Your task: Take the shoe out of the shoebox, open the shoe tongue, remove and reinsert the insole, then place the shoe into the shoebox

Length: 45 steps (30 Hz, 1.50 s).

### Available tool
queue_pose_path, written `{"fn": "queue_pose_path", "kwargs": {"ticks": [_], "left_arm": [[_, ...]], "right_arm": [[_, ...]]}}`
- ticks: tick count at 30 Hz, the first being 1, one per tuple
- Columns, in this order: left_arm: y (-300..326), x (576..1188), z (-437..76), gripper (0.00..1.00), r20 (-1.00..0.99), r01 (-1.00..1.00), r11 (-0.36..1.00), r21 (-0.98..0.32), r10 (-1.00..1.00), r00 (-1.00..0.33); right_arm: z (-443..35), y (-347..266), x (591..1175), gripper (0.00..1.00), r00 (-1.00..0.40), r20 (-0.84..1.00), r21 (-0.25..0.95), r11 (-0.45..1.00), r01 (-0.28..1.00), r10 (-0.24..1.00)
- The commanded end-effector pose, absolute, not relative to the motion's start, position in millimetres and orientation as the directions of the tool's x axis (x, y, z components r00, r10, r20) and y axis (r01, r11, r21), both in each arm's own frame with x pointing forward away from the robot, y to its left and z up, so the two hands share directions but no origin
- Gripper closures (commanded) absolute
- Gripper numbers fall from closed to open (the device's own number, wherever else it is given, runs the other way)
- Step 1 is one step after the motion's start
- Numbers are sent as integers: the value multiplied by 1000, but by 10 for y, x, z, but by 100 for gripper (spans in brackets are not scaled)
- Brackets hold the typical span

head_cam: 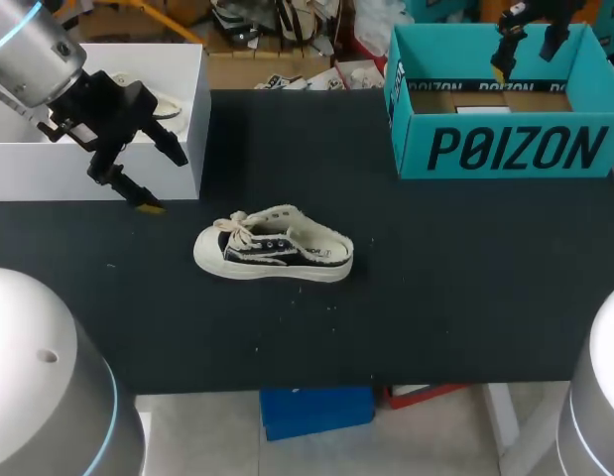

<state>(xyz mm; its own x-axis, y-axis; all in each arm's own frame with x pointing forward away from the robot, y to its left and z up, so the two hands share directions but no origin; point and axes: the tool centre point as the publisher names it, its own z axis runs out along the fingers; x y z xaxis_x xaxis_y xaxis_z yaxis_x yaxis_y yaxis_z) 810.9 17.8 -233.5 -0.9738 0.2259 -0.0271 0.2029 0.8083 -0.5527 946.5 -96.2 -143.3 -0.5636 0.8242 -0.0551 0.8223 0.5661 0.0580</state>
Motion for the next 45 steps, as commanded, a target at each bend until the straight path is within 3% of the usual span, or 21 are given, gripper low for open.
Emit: {"fn": "queue_pose_path", "kwargs": {"ticks": [1,6,19,22,25,39,45], "left_arm": [[181,8101,-2348,0,-30,205,808,-552,226,-974],[181,8101,-2348,0,-30,205,808,-552,226,-974],[181,8101,-2348,0,-30,205,808,-552,226,-974],[181,8101,-2348,0,-30,205,808,-552,226,-974],[181,8101,-2348,0,-30,205,808,-552,226,-974],[181,8101,-2348,0,-30,205,808,-552,226,-974],[181,8101,-2348,0,-30,205,808,-552,226,-974]], "right_arm": [[-1454,-1011,9411,0,-674,-68,108,677,728,736],[-1454,-1011,9411,0,-674,-68,108,677,728,736],[-1561,-92,8793,0,-845,-23,239,824,514,534],[-1513,103,8679,0,-888,-74,337,850,405,453],[-1489,343,8467,0,-962,-72,429,879,210,265],[-1499,343,8471,0,-964,-68,448,871,201,257],[-1737,697,8401,0,-981,-23,502,851,156,193]]}}
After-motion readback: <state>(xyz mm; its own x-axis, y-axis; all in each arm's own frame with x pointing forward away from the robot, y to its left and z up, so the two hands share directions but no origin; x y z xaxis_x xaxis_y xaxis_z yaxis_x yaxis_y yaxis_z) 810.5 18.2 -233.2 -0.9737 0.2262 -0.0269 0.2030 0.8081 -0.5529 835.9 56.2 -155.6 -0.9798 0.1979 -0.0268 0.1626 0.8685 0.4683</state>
